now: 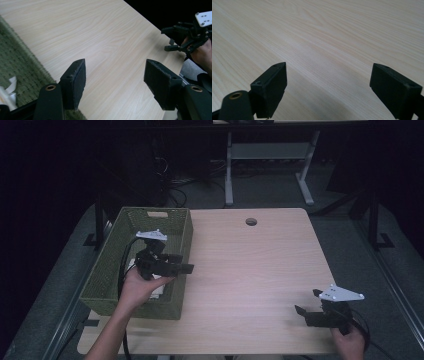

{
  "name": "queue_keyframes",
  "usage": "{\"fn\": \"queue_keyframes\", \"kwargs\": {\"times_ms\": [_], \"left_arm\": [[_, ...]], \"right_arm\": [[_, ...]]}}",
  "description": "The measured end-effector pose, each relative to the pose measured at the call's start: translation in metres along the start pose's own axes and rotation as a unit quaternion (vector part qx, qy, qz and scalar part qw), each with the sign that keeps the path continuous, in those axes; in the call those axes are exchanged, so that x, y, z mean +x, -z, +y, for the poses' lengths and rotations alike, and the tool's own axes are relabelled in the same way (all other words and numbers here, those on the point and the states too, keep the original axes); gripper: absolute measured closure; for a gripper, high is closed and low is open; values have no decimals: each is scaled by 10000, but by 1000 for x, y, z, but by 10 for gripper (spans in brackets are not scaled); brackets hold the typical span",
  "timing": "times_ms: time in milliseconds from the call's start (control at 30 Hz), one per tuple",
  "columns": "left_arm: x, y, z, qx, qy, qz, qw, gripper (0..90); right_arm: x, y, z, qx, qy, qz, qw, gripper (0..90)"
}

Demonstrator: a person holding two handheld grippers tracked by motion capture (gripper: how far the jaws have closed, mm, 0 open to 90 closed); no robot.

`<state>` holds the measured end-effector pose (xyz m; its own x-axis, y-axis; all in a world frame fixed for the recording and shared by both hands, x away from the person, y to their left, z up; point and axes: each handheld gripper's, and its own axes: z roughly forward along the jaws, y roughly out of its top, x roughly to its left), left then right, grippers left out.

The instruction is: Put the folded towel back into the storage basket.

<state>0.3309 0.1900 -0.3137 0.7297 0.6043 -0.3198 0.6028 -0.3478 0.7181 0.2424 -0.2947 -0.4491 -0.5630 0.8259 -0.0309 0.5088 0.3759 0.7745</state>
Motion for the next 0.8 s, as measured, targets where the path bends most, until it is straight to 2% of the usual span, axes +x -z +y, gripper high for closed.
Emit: {"fn": "queue_keyframes", "kwargs": {"times_ms": [800], "left_arm": [[-24,-32,4,130,-213,-222,9994,341]], "right_arm": [[-1,1,-1,-4,-5,-14,10000,136]]}}
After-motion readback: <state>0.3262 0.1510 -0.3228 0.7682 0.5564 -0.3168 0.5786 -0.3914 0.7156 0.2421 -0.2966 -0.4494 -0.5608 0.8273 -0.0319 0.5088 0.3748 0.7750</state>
